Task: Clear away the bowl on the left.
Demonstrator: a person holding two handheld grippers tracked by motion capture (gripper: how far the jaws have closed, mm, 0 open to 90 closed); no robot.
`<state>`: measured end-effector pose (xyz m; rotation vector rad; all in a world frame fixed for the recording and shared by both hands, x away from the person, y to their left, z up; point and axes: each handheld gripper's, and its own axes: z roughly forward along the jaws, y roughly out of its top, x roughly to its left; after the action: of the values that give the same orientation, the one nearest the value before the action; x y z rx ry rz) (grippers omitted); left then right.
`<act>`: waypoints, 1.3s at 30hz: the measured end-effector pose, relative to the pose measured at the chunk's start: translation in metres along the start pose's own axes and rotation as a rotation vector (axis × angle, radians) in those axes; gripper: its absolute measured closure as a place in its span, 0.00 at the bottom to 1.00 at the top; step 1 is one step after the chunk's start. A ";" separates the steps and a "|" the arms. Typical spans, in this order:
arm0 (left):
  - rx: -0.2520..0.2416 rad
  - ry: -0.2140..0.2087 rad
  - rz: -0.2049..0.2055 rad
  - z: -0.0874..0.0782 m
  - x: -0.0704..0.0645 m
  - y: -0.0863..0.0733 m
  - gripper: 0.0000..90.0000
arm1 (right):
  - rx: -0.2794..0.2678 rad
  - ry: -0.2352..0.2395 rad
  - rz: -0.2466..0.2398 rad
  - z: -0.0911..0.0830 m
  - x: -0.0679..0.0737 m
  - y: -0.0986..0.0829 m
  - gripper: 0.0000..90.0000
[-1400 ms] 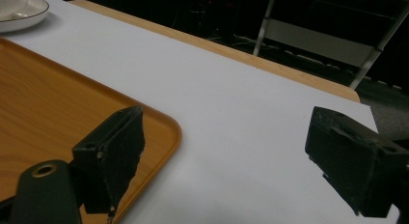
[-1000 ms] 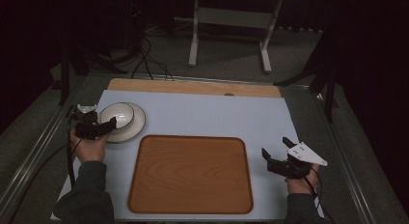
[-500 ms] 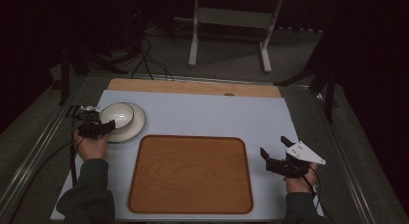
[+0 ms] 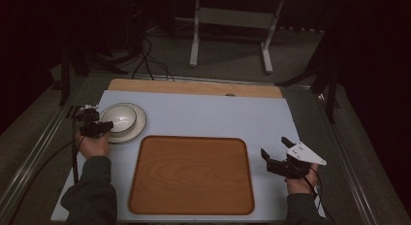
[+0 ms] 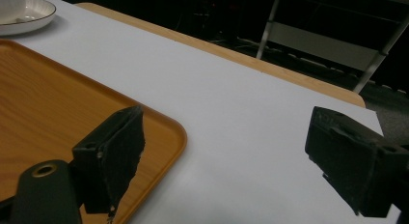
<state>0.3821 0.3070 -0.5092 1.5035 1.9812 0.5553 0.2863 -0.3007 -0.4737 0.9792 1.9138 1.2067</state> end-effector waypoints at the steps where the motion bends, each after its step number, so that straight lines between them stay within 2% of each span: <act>1: 0.003 -0.004 -0.023 0.000 0.000 0.001 0.82 | 0.000 0.001 -0.001 0.000 0.000 0.000 0.15; 8: 0.041 -0.033 -0.122 0.003 0.003 0.003 0.85 | 0.005 0.006 -0.012 0.001 0.001 0.001 0.15; 13: 0.059 -0.042 -0.144 0.004 0.003 0.004 0.85 | 0.011 0.014 -0.016 0.002 0.002 0.001 0.15; 17: 0.059 -0.076 -0.161 0.003 0.004 0.004 0.90 | 0.010 0.016 -0.014 0.002 0.001 0.001 0.15; 19: 0.062 -0.078 -0.156 0.002 0.003 0.004 0.90 | 0.007 0.014 -0.008 0.002 0.000 0.001 0.15; 22: 0.058 -0.103 -0.214 0.000 0.005 0.004 0.90 | 0.006 0.010 -0.004 0.001 0.000 0.001 0.15; 24: 0.053 -0.091 -0.194 -0.001 0.003 0.005 0.90 | 0.003 0.010 0.001 0.001 0.000 0.001 0.15; 29: 0.040 -0.102 -0.177 -0.004 0.000 0.004 0.90 | 0.001 0.005 0.005 0.000 -0.001 0.001 0.15; 39: -0.020 -0.137 -0.197 -0.026 0.007 0.009 0.90 | -0.012 0.000 0.013 -0.003 -0.002 0.002 0.16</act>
<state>0.3698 0.3168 -0.4862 1.2804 1.9822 0.3773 0.2848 -0.3029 -0.4709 0.9874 1.9006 1.2243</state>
